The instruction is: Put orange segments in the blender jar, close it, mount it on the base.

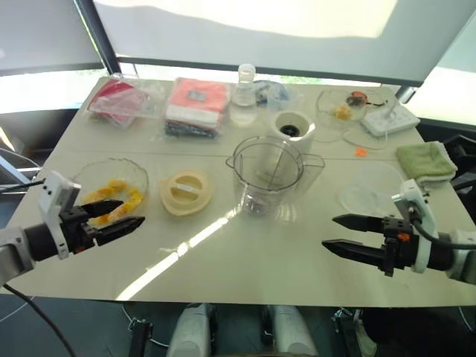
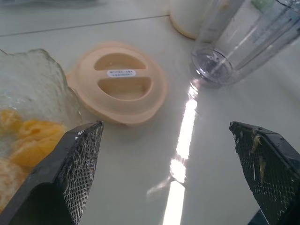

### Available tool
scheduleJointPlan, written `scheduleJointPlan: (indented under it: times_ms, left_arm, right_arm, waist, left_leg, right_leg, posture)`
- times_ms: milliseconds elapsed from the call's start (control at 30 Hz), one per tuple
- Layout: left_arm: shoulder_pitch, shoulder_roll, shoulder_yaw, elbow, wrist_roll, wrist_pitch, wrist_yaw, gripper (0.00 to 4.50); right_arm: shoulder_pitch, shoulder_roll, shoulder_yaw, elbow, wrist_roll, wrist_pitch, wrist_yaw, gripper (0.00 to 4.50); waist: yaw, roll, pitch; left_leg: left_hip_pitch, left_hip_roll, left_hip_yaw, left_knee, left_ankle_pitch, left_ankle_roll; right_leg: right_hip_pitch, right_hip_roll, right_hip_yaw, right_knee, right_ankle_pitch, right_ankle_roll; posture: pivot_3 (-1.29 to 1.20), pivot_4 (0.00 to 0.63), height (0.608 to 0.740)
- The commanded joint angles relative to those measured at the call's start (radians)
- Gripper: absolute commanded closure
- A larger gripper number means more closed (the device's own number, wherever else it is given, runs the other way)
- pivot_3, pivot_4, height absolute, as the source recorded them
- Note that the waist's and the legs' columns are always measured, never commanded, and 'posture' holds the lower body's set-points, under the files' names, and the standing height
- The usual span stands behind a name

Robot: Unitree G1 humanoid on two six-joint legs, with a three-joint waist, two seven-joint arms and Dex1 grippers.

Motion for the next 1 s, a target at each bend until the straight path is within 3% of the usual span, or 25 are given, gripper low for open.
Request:
scheduleJointPlan:
  times_ms: [33, 733, 1000]
  left_arm:
    - [-0.012, 0.012, -0.018, 0.012, 0.064, -0.061, 0.010, 0.02]
    - [0.020, -0.004, 0.022, -0.089, 0.038, -0.057, 0.050, 0.02]
    - [0.034, 0.061, 0.029, -0.006, 0.175, -0.157, 0.030, 0.02]
  right_arm:
    - [-0.014, 0.009, 0.006, -0.029, 0.013, -0.012, -0.014, 0.00]
    - [-0.058, -0.044, 0.042, 0.013, -0.005, -0.001, 0.044, 0.00]
    - [-0.095, -0.035, 0.090, 0.007, -0.022, -0.008, 0.048, 0.00]
  waist:
    - [-0.001, 0.000, 0.000]
    - [-0.001, 0.000, 0.000]
    - [-0.001, 0.000, 0.000]
  left_leg:
    - [0.000, 0.000, 0.000, 0.000, 0.000, 0.000]
    - [0.001, 0.000, -0.001, 0.001, 0.000, 0.000]
    - [0.001, 0.000, -0.001, 0.001, 0.000, 0.000]
  right_leg:
    - [0.000, 0.000, 0.000, 0.000, 0.000, 0.000]
    - [0.001, 0.000, 0.000, 0.001, 0.000, 0.000]
    - [0.001, 0.002, -0.001, 0.001, 0.000, 0.000]
  posture:
    - [0.00, 0.150, 0.740]
    - [0.00, 0.150, 0.740]
    - [0.00, 0.150, 0.740]
